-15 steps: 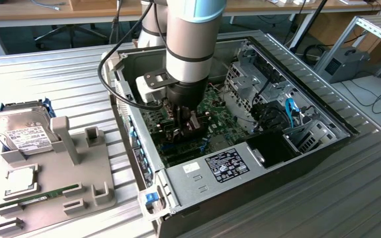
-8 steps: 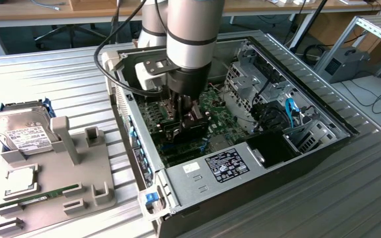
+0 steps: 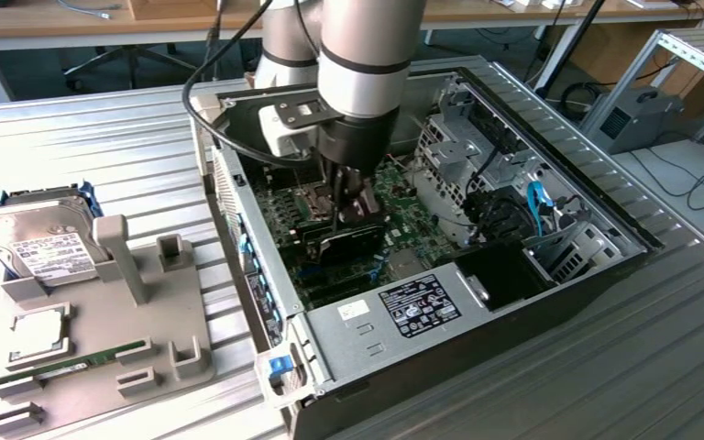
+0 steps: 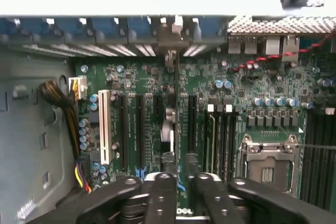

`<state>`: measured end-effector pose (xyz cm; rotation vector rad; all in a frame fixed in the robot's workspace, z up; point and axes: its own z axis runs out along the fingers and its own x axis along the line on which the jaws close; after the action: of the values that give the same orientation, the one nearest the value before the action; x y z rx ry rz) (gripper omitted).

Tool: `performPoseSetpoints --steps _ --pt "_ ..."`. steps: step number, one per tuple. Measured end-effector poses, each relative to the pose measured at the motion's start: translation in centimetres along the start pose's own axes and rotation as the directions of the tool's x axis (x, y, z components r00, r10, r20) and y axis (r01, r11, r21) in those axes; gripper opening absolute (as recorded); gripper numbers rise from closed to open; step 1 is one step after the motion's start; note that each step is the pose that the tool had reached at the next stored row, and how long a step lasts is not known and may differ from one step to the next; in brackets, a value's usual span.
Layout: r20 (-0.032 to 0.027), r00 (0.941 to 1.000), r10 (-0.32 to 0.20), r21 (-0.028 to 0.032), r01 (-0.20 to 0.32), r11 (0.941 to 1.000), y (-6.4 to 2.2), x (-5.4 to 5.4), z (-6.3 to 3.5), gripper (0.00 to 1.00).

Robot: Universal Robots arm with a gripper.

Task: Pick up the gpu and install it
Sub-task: 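Insert the gpu into the slot, then press down on the gpu until it lock into place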

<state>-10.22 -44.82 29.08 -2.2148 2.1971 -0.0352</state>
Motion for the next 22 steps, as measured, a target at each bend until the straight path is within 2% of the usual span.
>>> performPoseSetpoints --steps 1,2,5,6,16,22 --pt "0.0022 1.0000 0.000 -0.0037 0.000 1.0000 -0.29 0.0 0.01 0.13" --pt "0.0058 1.0000 -0.001 -0.0104 0.001 0.9999 -0.81 0.0 0.02 0.11" --pt "0.0101 0.9999 -0.002 -0.0194 0.002 0.9998 -1.59 0.0 0.05 0.11" --pt "0.0114 0.9999 -0.002 -0.0207 0.003 0.9998 -1.70 0.0 0.05 0.11" --pt "0.0120 0.9999 -0.002 -0.0213 0.003 0.9998 -1.74 0.0 0.05 0.11" --pt "0.0121 0.9999 -0.002 -0.0212 0.003 0.9998 -0.46 0.1 0.24 0.11"
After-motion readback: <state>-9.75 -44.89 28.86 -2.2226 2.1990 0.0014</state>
